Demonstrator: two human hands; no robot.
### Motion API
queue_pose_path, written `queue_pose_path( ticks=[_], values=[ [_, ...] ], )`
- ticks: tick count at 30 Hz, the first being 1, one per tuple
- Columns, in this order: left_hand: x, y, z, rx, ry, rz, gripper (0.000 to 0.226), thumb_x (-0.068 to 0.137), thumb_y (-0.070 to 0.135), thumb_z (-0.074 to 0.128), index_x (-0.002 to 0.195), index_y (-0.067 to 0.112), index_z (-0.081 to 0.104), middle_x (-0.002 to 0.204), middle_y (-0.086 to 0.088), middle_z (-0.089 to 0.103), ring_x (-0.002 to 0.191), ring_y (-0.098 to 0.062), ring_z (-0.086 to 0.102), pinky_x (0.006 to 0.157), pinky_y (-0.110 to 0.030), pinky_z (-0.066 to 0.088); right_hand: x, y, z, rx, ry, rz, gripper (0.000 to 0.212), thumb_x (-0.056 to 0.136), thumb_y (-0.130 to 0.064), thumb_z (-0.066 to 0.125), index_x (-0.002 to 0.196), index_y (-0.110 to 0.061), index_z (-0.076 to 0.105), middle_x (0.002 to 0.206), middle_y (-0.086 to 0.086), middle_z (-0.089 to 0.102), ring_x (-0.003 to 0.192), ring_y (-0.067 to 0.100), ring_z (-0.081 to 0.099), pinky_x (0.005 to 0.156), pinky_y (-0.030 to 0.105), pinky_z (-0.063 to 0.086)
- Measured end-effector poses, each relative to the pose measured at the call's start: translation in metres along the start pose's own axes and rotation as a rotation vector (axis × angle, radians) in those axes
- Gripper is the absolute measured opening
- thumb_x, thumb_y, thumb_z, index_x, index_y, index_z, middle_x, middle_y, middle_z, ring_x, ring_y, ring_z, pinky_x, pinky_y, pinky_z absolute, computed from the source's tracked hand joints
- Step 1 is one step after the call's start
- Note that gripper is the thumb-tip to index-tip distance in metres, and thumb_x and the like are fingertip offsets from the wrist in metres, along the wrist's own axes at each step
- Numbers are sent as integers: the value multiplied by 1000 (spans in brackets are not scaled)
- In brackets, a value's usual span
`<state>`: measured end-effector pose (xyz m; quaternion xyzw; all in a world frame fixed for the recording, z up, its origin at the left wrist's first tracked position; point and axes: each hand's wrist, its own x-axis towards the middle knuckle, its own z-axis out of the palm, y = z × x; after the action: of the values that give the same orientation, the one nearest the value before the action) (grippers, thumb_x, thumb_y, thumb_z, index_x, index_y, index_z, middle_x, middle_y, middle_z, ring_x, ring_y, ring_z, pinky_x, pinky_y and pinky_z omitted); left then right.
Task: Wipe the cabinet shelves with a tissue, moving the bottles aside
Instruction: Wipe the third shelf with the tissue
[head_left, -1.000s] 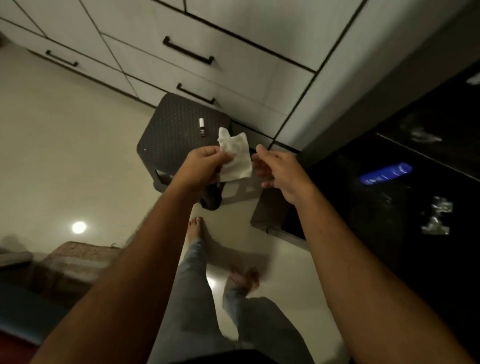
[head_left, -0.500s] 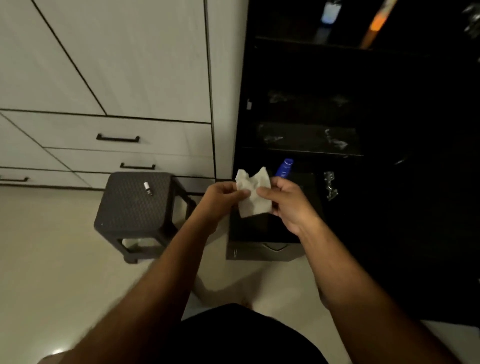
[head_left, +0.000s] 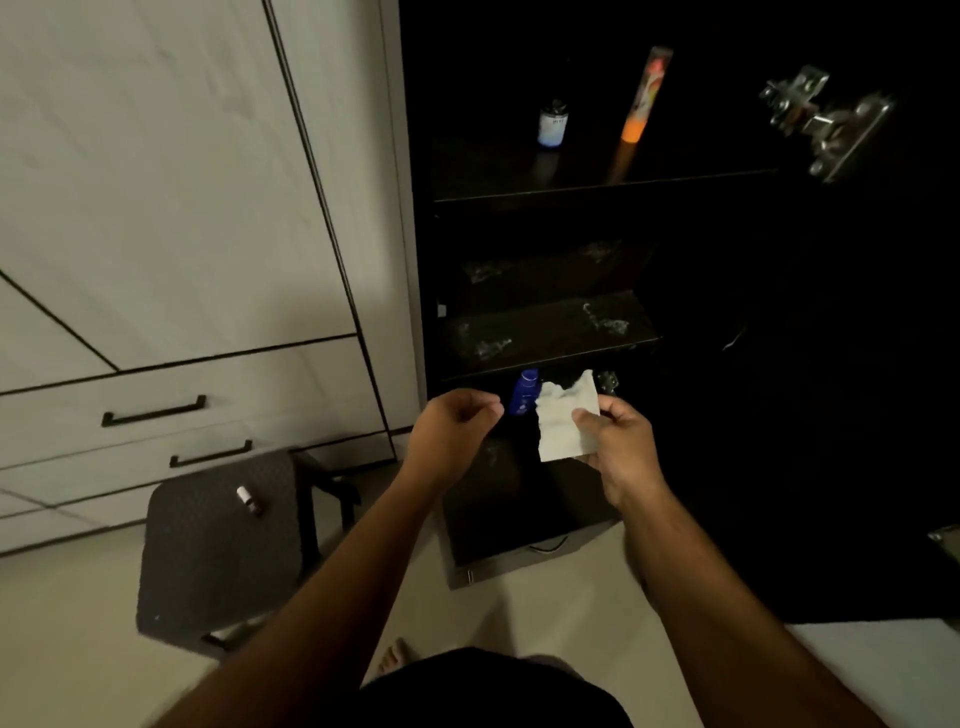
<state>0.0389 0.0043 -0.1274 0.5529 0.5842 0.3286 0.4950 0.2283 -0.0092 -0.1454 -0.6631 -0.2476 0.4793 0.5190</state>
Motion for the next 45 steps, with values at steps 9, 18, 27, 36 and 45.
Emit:
queue_pose_path(
  ticks=[9,18,27,36,45],
  values=[
    [46,20,15,140,-51,129,16,90,29,65,105,29,71,90,22,65,97,0,63,90,-23,47,41,-6,-34,-361,290,-246,11,95,-15,61,103,-14,68,96,3,71,90,19,68,83,40,57],
    [96,35,56,583,55,289,45,95,39,54,138,24,51,140,1,53,128,-15,49,104,-27,38,142,-86,-21,-965,302,-737,25,96,-9,53,115,-12,68,101,9,72,92,25,70,81,33,58],
    [108,20,90,845,44,259,55,97,45,48,148,26,37,158,1,29,148,-16,17,119,-34,13,157,-20,-26,-1385,-372,-643,72,98,-58,16,156,-16,8,160,-4,-8,151,18,-10,123,38,-1],
    [112,21,85,764,47,266,54,96,41,53,146,25,41,155,0,34,146,-16,21,119,-34,13,181,-50,-21,-1491,-317,-319,94,88,-75,5,155,-10,-6,162,8,-19,148,20,-22,121,39,-12],
    [129,22,68,688,81,335,43,91,21,60,134,19,57,145,-2,49,138,-19,38,116,-34,25,152,-37,-26,-1414,-488,-442,70,101,-56,15,156,-17,-2,163,-3,-16,147,9,-20,115,26,-16]
  ],
)
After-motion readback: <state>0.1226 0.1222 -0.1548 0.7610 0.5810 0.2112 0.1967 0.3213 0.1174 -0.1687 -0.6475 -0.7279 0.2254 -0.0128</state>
